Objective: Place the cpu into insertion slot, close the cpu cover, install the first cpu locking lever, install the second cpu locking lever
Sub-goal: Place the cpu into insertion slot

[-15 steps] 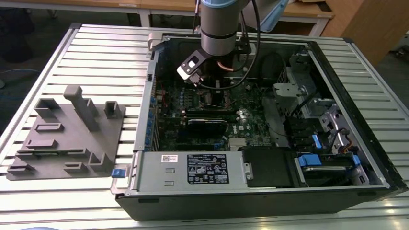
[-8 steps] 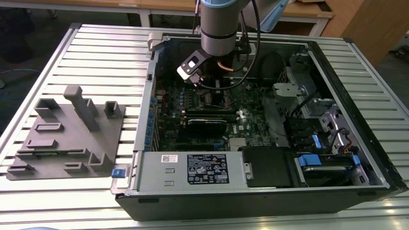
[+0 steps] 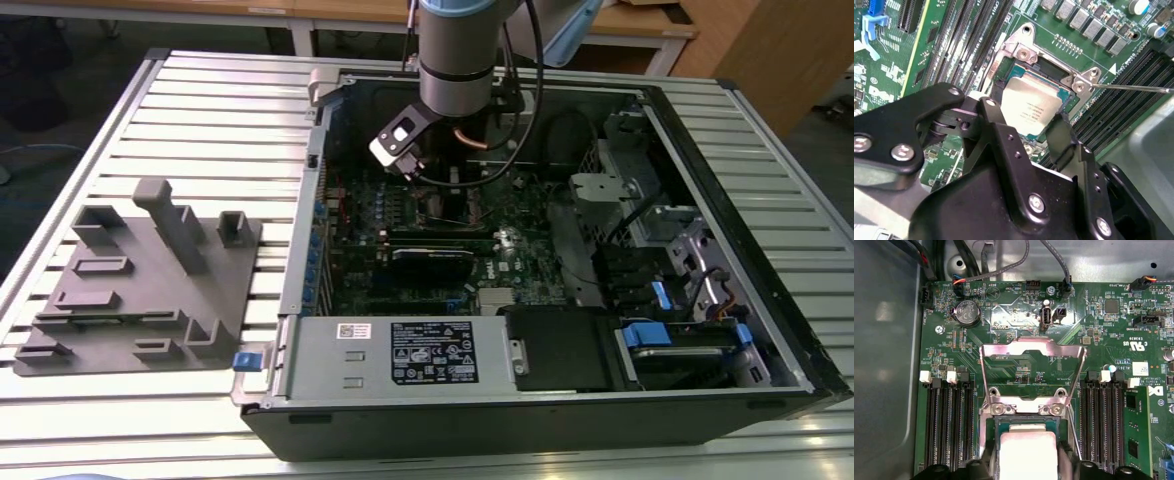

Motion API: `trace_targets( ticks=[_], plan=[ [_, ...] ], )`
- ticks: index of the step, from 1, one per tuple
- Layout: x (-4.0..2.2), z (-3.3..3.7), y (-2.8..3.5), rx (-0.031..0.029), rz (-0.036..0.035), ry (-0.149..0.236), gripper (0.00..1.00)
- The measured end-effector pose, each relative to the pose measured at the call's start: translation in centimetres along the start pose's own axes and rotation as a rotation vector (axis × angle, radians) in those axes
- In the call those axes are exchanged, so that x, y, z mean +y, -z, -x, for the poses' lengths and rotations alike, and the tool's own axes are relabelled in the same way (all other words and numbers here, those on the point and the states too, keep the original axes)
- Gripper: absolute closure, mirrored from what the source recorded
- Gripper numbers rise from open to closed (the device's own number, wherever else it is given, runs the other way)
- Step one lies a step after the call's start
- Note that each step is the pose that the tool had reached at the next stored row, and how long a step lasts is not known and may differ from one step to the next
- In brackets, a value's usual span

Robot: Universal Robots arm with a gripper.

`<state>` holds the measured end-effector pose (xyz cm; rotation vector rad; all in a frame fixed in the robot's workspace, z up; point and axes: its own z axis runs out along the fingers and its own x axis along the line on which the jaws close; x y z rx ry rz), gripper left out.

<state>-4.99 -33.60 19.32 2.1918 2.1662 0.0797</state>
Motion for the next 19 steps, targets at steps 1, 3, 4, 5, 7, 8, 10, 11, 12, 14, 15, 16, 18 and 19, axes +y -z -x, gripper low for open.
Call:
trace_targets(
  ticks=[1,3,4,5,7,8,10,11,12,14,15,16,18,19],
  plan=[
    [0.0,0.0,0.0,0.0,0.0,0.0,0.39],
    [0.0,0.0,0.0,0.0,0.0,0.0,0.39],
    [0.0,0.0,0.0,0.0,0.0,0.0,0.39],
    [0.0,0.0,-0.01,0.0,0.0,0.0,0.39],
    [0.0,0.0,-0.01,0.0,0.0,0.0,0.39],
    [0.0,0.0,-0.01,0.0,0.0,0.0,0.39],
    [0.0,0.0,-0.01,0.0,0.0,0.0,0.39],
    [0.0,0.0,-0.01,0.0,0.0,0.0,0.39],
    [0.0,0.0,-0.01,0.0,0.0,0.0,0.39],
    [0.0,0.0,-0.01,0.0,0.0,0.0,0.39],
    [0.0,0.0,-0.01,0.0,0.0,0.0,0.39],
    [0.0,0.0,-0.02,-0.0001,0.0,0.0,0.4],
    [0.0,0.0,-0.01,-0.0002,-0.0002,0.0,0.46],
    [0.0,0.0,-0.01,-0.0003,-0.0002,0.0,0.46]
  ],
)
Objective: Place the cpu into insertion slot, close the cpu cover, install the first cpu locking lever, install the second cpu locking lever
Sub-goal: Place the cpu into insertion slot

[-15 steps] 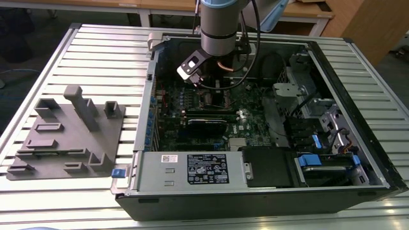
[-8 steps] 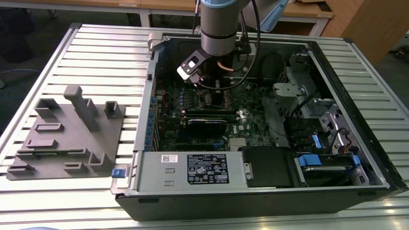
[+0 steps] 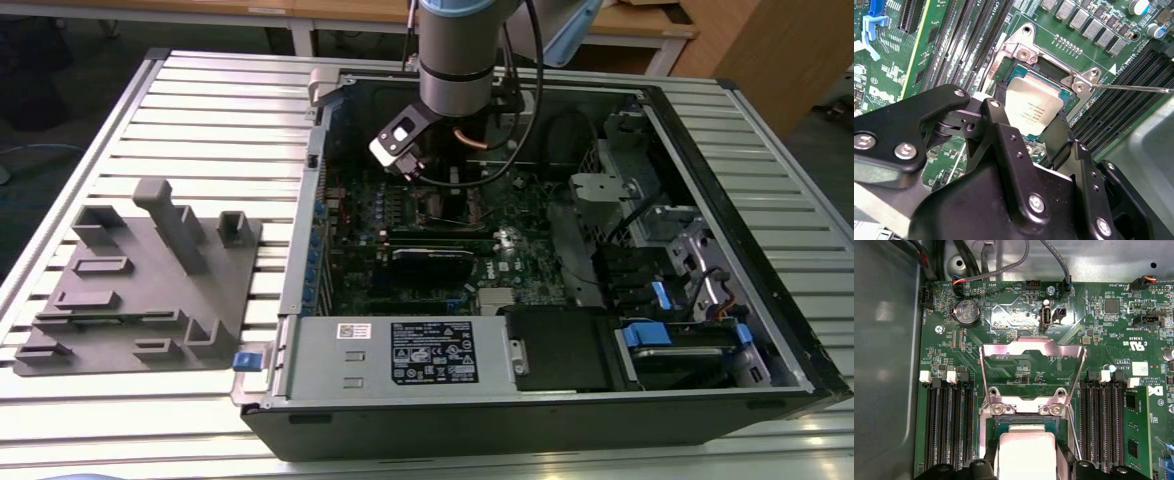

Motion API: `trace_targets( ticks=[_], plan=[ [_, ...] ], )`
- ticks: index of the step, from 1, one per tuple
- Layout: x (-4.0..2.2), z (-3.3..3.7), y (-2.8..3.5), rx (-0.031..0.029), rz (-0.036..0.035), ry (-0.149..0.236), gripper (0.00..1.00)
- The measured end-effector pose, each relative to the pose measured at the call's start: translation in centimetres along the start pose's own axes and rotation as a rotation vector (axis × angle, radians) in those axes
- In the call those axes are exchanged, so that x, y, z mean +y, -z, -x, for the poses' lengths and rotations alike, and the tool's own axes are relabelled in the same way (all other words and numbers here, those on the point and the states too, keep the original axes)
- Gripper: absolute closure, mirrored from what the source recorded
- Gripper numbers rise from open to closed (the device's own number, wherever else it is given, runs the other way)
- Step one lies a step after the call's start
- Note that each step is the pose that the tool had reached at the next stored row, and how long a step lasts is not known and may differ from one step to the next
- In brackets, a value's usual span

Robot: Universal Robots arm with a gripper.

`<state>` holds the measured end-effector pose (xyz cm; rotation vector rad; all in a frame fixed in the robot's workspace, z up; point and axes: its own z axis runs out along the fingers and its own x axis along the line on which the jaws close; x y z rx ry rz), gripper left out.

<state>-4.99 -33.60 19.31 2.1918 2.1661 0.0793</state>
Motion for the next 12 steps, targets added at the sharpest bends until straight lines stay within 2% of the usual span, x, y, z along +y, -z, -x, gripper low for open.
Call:
trace_targets(
  ticks=[12],
  plan=[
    [0.01,-0.01,0.12,0.0003,0.0002,0.0,0.46]
  ],
)
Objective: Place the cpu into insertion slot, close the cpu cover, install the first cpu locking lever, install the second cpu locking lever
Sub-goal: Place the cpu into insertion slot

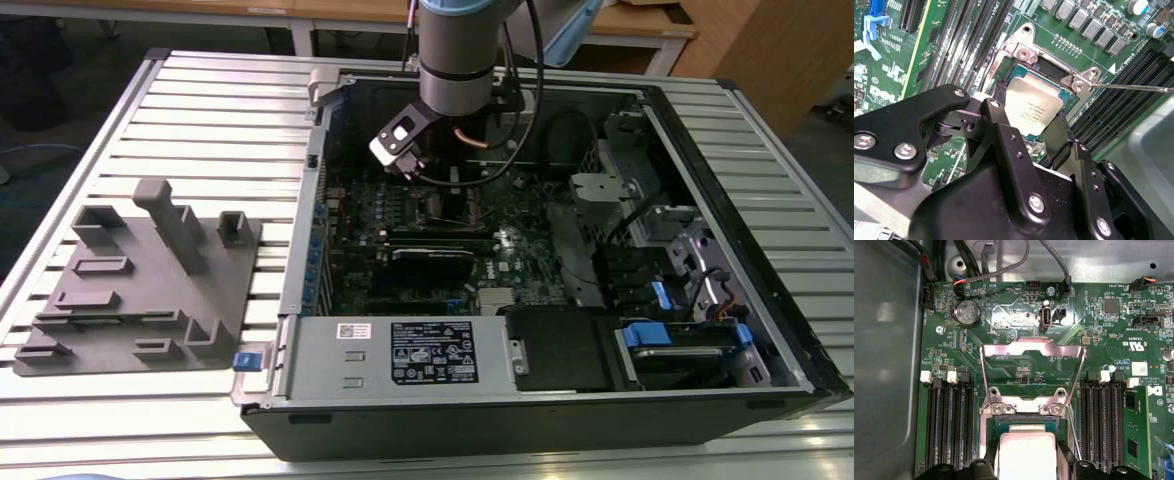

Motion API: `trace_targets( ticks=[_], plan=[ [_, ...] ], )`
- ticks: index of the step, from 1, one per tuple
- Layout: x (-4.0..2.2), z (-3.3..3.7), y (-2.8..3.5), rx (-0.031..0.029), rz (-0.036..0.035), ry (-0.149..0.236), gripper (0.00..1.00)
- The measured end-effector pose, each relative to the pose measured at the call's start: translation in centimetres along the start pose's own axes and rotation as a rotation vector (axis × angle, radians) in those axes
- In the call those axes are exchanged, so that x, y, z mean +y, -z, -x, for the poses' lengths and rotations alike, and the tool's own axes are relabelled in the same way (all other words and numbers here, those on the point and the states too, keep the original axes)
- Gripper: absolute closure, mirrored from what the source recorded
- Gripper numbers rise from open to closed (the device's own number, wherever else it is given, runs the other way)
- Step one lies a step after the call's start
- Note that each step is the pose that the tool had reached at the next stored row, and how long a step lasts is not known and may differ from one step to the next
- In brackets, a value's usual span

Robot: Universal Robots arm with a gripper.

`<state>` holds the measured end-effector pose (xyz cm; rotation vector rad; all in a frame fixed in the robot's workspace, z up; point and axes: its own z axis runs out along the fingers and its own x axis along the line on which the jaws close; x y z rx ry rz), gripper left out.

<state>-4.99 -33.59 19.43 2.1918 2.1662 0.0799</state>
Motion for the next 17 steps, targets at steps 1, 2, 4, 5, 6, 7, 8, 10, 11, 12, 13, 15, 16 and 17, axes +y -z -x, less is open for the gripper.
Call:
trace_targets(
  ticks=[1,2,4,5,6,7,8,10,11,12,13,15,16,17],
  plan=[
    [0.0,0.0,0.01,0.0,-0.0001,0.0,0.46],
    [0.0,0.0,0.02,-0.0001,-0.0001,0.0,0.46],
    [0.01,0.0,0.07,-0.0002,-0.0002,0.0,0.46],
    [0.01,0.0,0.1,-0.0001,-0.0001,0.0,0.46],
    [0.01,0.0,0.13,-0.0001,-0.0001,0.0,0.46],
    [0.01,0.0,0.18,-0.0001,-0.0001,0.0,0.46],
    [0.02,0.0,0.2,0.0,-0.0001,0.0,0.46],
    [0.02,0.0,0.19,0.0002,0.0001,0.0,0.46],
    [0.02,0.0,0.19,-0.0004,0.0,-0.006,0.46],
    [0.02,0.0,0.19,-0.0011,-0.0002,-0.014,0.46],
    [0.03,0.0,0.19,-0.0019,-0.0002,-0.022,0.46],
    [0.03,0.0,0.19,-0.0025,-0.0003,-0.03,0.46],
    [0.03,0.0,0.19,-0.0025,-0.0003,-0.03,0.46],
    [0.03,0.0,0.18,-0.0025,-0.0002,-0.031,0.46]
  ],
)
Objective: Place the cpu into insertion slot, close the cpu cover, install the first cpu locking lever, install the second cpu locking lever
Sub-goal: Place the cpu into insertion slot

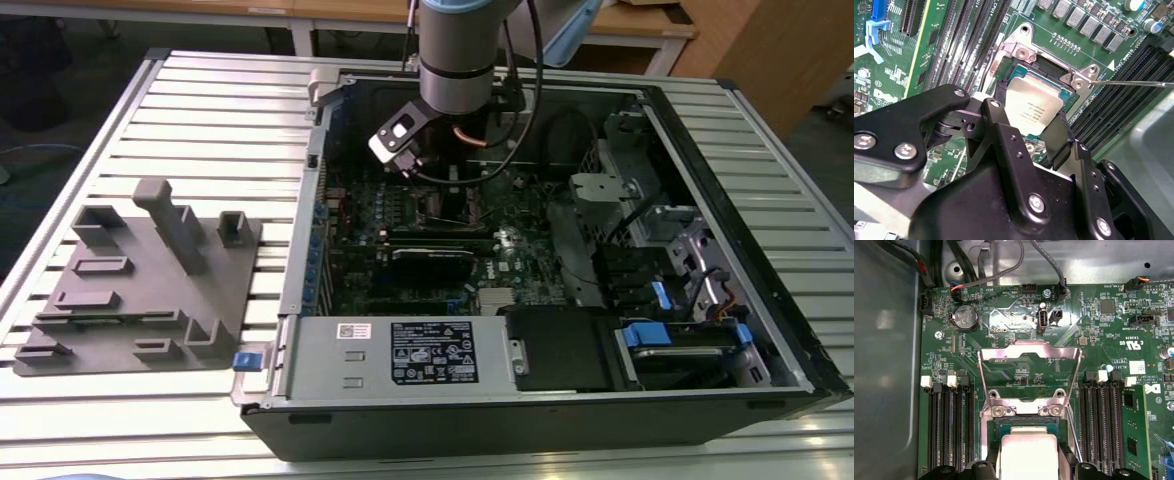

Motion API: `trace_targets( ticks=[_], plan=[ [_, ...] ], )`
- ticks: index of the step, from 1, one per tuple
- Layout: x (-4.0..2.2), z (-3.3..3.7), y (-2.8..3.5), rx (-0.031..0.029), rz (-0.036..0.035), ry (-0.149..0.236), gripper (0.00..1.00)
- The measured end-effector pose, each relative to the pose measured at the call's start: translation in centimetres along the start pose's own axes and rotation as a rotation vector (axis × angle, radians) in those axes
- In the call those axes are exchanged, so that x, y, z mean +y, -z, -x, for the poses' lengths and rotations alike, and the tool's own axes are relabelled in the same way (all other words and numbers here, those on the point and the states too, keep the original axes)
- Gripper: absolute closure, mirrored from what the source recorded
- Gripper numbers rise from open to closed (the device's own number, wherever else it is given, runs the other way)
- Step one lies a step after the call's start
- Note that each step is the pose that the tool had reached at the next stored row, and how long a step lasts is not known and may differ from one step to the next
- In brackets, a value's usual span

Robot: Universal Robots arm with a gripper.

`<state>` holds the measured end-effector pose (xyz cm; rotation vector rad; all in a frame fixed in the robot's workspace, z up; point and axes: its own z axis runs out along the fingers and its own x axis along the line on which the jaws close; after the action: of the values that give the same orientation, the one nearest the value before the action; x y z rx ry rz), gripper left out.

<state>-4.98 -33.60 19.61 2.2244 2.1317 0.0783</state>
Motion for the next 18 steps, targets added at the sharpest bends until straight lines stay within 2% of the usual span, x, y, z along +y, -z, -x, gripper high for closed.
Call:
trace_targets(
  ticks=[18],
  plan=[
    [0.13,-0.08,-0.11,0.0,0.0,0.0,0.46]
  ],
)
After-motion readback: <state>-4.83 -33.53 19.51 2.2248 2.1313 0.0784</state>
